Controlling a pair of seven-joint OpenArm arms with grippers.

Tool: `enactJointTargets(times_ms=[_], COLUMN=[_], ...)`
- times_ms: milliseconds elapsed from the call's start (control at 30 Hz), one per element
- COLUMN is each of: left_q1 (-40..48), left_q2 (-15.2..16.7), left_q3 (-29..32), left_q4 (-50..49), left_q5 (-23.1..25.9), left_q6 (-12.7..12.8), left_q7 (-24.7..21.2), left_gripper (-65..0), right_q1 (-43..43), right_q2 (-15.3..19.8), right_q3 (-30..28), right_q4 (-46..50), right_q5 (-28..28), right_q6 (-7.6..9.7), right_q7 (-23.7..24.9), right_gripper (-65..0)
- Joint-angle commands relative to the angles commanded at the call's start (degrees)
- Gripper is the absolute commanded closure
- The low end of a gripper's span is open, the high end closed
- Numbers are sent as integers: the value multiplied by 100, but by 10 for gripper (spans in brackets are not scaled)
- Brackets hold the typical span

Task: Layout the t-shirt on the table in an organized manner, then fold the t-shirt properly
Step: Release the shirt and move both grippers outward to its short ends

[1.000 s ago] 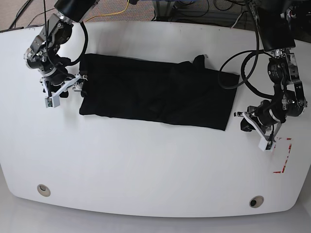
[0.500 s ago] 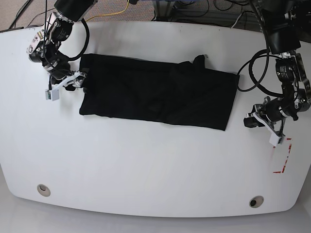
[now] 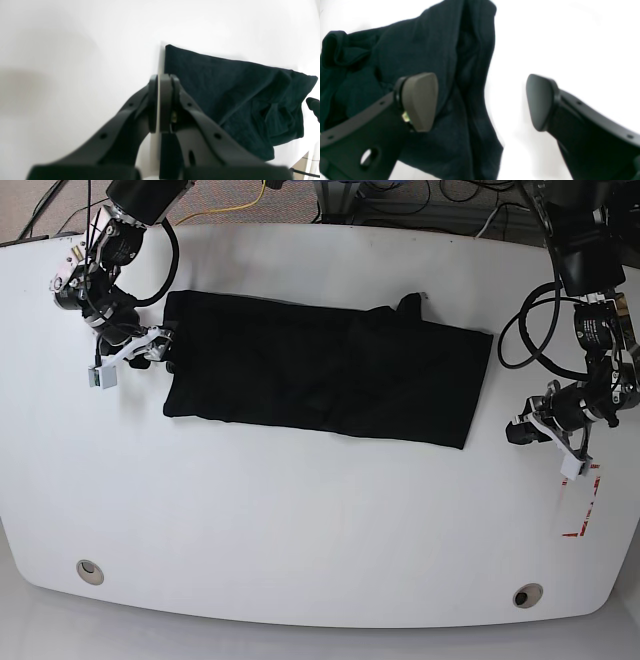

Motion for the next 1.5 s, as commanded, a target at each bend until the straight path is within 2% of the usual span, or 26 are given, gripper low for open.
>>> enactJointTargets(times_ms=[133,1100,1367,1500], left_q1=[9,123,404,413], left_q2=[0,18,18,35], left_q3=[0,-9,-9,-9], left_q4=[0,88,492,484], left_q5=[0,-26,-9,-9], left_q6=[9,-18,-18,-26], left_q7=[0,-9,-255,-264], left_gripper=[0,0,0,-61], right_q1=[0,-9,-97,-114], right_q2=[0,-141,-158,-167], right_q3=[9,-18,-26,-35], right_q4=[-9,-18,-18,-18], right_q5=[-132,-141,-141,-141], right_q6=[0,0,0,0], right_q7=[9,9,9,9], right_gripper=[-539,-539,-539,-539])
